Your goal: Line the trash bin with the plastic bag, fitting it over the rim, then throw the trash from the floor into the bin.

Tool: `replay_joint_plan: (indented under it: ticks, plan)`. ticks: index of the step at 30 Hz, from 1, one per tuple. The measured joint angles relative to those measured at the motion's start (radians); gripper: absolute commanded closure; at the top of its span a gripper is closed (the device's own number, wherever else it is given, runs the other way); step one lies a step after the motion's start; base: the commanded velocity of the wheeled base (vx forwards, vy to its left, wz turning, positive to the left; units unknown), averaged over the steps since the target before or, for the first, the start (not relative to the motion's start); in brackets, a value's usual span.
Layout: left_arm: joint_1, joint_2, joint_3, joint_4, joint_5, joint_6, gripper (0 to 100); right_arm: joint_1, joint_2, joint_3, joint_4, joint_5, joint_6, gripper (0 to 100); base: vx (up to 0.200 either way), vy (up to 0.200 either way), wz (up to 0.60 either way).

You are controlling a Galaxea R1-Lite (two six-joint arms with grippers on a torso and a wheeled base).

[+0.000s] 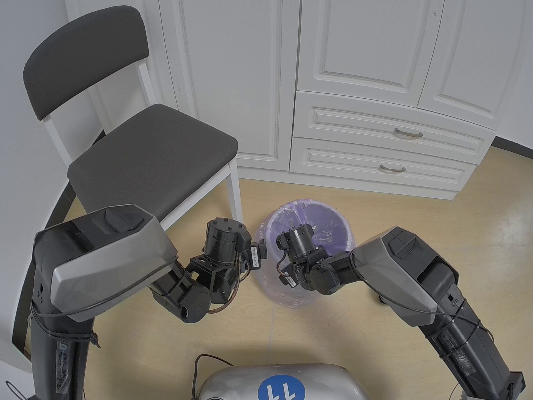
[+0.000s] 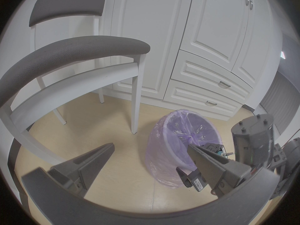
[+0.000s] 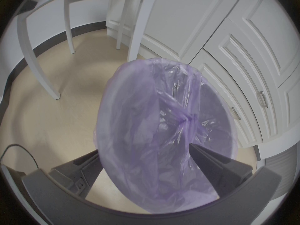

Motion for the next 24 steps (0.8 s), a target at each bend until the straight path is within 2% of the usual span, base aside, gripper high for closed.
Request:
replay_joint_plan:
  ticks: [7, 12, 24]
  plan:
    - [0.0, -0.002, 0.003, -0.001, 0.0, 0.0, 0, 0.005, -0.031, 0.066, -0.008, 0.007, -0.002, 0, 0.0, 0.0, 0.0]
    - [-0.003, -0.009, 0.016, -0.002, -0.006, 0.0, 0, 0.017, -0.096, 0.179, -0.049, 0.009, 0.009, 0, 0.0, 0.0, 0.0]
    - [-0.021, -0.062, 0.095, -0.011, -0.028, 0.028, 0, 0.036, -0.443, 0.71, -0.283, 0.033, 0.009, 0, 0.0, 0.0, 0.0]
